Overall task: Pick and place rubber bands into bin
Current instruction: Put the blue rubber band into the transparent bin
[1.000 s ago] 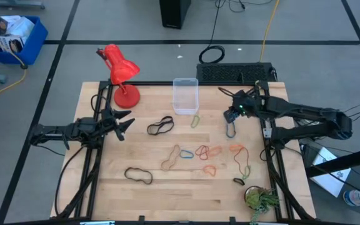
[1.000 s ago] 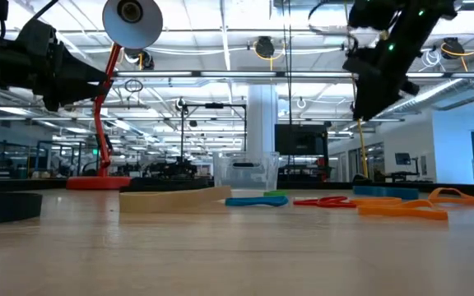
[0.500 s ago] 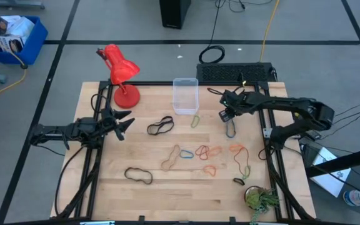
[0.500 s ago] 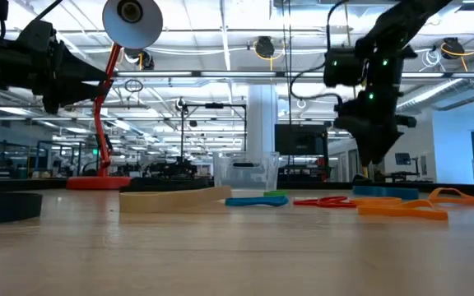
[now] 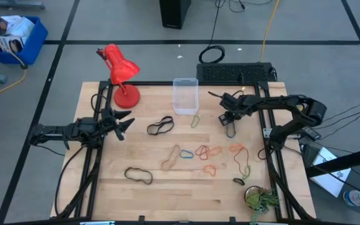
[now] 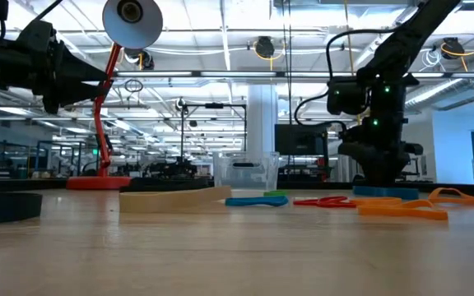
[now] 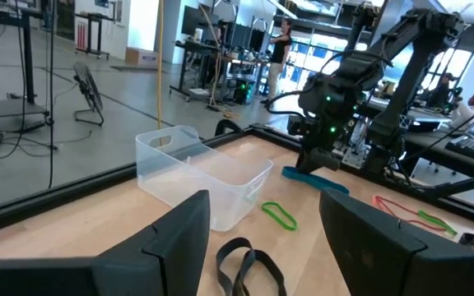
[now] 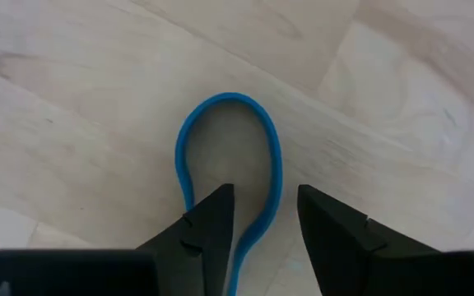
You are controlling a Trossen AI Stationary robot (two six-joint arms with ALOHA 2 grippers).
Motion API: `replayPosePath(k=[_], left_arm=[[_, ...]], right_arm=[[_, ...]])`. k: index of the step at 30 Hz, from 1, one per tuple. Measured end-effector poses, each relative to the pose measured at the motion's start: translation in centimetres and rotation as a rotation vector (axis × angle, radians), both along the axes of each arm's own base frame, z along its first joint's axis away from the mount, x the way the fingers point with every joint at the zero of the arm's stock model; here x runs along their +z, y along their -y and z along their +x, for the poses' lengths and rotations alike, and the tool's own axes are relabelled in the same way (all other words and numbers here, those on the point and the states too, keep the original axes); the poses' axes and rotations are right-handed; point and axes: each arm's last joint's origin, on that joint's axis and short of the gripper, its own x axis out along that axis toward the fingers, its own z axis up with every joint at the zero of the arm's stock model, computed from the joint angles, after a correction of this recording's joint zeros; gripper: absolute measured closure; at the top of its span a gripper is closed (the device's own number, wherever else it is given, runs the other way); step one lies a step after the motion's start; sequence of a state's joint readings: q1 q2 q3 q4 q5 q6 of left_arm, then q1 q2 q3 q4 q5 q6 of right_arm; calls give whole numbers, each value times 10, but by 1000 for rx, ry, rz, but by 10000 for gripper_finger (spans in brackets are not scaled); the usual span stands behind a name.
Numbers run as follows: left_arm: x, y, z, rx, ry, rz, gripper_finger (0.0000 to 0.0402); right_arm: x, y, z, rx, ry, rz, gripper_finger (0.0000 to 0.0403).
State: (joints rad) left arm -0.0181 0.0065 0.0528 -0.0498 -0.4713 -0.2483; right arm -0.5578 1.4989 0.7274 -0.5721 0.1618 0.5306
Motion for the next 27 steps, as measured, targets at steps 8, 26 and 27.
replayPosePath(k=[8,26,27], left_arm=[[0,0,0,0,-4,7,165],[0,0,0,1,-6,9,165],[0,0,0,1,-6,9,165]], right_arm=[[2,1,1,19,28,-8,357],[41,3,6,5,227,-282,401],[49,2,7,7,282,-324,402]])
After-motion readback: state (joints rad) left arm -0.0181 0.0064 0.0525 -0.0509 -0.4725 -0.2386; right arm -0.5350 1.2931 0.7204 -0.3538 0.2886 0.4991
